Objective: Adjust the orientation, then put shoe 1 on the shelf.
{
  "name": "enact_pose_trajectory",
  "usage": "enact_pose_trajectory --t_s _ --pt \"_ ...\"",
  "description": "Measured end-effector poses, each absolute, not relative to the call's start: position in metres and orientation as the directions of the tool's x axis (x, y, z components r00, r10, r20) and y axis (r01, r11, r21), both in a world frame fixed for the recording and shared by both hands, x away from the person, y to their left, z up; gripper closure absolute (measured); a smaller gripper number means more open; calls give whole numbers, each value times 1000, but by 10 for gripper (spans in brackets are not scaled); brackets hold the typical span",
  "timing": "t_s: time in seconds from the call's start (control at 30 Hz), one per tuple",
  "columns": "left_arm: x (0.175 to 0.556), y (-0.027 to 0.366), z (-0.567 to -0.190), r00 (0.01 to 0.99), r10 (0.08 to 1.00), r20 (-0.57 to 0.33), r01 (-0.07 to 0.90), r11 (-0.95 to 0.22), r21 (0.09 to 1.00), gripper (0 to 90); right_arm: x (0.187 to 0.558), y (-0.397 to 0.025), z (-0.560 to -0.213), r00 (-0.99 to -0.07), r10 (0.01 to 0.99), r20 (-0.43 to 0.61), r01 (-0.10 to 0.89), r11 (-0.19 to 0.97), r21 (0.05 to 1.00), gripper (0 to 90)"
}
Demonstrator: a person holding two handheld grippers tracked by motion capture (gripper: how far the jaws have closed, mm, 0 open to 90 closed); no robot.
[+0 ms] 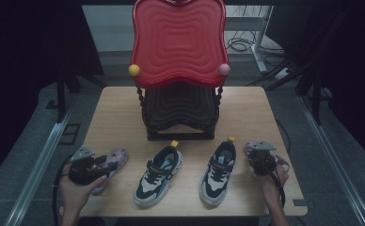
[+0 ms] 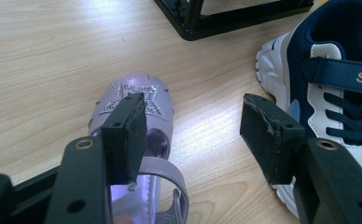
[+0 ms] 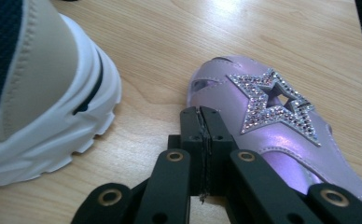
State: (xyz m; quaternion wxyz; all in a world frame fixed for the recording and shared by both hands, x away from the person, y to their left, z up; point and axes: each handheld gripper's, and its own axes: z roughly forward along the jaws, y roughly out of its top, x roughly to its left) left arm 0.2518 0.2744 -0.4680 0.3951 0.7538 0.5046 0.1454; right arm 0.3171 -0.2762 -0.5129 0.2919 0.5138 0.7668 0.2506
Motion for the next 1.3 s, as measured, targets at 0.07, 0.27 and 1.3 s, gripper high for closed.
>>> enact_pose_trajectory --t_s 0.07,0.27,1.3 --pt "252 275 -468 447 876 -180 645 -176 743 413 314 -278 -509 -320 936 -145 634 326 701 874" --pt "249 280 -466 440 879 -184 639 -163 752 413 304 -290 -494 -390 920 39 597 221 771 848" --pt "221 319 -460 429 869 -248 611 -77 788 454 276 -336 -482 -408 908 98 523 144 840 551"
